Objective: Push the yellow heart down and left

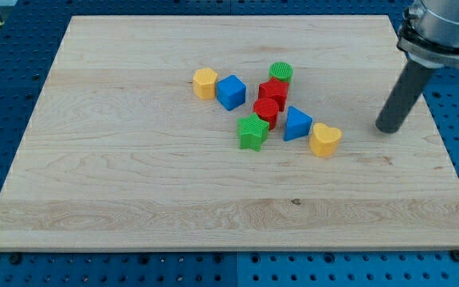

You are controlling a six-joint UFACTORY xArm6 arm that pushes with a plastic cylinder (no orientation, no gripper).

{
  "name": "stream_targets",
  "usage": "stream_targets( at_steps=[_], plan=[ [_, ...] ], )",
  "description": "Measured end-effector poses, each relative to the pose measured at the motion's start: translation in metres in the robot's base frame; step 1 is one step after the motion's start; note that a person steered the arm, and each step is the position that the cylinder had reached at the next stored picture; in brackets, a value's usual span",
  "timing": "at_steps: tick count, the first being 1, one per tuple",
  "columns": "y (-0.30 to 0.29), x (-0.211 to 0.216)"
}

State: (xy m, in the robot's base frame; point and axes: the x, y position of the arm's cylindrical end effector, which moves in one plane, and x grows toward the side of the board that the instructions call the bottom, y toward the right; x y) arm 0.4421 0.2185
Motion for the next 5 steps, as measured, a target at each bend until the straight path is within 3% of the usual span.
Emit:
stream_targets(
  at_steps=[2, 5],
  plan=[
    [-0.048, -0.019],
    [-0.066, -0.021]
  ],
)
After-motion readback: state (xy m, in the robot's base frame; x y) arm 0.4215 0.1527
